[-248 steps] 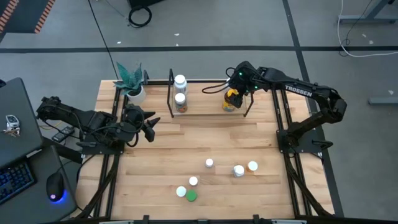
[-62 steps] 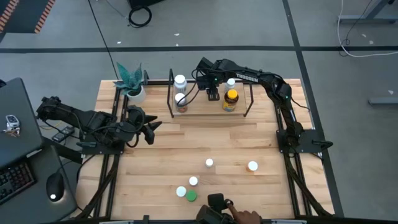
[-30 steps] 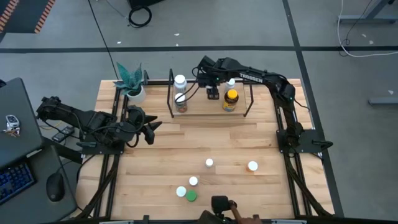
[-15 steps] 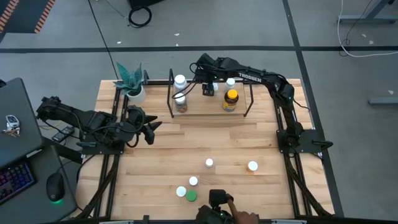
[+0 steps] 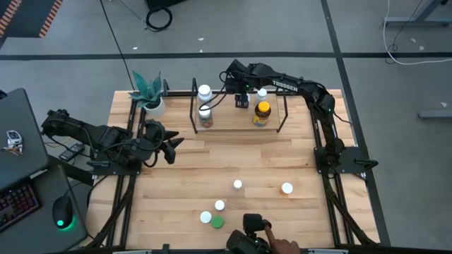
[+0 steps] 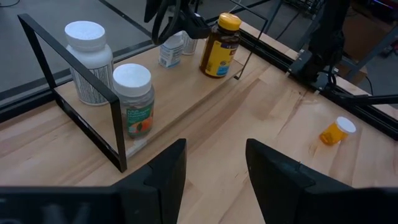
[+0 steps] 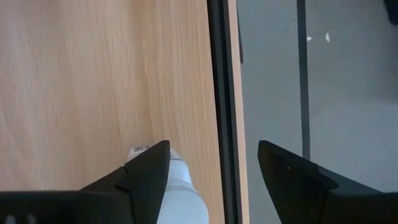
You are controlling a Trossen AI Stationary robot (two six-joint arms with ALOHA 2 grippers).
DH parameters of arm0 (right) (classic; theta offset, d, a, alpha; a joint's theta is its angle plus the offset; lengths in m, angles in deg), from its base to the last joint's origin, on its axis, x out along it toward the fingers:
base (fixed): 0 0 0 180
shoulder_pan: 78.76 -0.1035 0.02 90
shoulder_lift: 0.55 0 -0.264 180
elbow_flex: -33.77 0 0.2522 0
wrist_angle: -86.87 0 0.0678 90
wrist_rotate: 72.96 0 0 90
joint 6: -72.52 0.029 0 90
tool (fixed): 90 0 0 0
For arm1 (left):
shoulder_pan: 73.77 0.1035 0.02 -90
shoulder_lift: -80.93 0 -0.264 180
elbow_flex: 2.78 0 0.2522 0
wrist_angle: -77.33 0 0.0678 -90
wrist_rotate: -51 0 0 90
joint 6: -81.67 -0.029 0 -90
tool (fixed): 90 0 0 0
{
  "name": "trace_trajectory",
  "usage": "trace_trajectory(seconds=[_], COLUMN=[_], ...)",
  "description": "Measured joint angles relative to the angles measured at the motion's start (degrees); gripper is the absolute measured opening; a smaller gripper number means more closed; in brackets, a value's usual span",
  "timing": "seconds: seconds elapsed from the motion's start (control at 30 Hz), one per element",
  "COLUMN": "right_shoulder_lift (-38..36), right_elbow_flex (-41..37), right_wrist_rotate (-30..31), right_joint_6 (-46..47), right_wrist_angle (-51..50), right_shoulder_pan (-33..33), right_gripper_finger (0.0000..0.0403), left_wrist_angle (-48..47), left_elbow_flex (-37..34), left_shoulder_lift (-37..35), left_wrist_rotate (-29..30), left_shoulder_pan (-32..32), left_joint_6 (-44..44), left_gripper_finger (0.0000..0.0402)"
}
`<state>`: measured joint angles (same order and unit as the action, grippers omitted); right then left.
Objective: Pick and place medicine bottles onto shelf by color
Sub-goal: Adjust the yellow pill bottle on the shelf
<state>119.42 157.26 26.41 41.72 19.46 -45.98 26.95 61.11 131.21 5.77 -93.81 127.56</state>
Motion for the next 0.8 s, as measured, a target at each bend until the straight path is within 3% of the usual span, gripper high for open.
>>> trace_trajectory(seconds=[0.5,0.8], right_shoulder_lift=[-0.65,-3.52], right_elbow_flex=[0.0,0.02], right_wrist_rotate=[1.66,-1.45], right_joint_6=[0.0,0.83], right_wrist_angle=[-0.13,-5.17], right_shoulder_pan=[-1.19,-6.01], right_gripper_finger=[0.0251,0.0251], left_wrist_angle=[0.0,0.0], left_elbow_flex=[0.0,0.0], left_shoulder_lift=[0.0,0.0], left_wrist_rotate=[0.0,0.0], left_shoulder_pan=[-0.01,-0.01], left_joint_6=[0.02,0.04], left_gripper_finger=[0.0174,0.0174])
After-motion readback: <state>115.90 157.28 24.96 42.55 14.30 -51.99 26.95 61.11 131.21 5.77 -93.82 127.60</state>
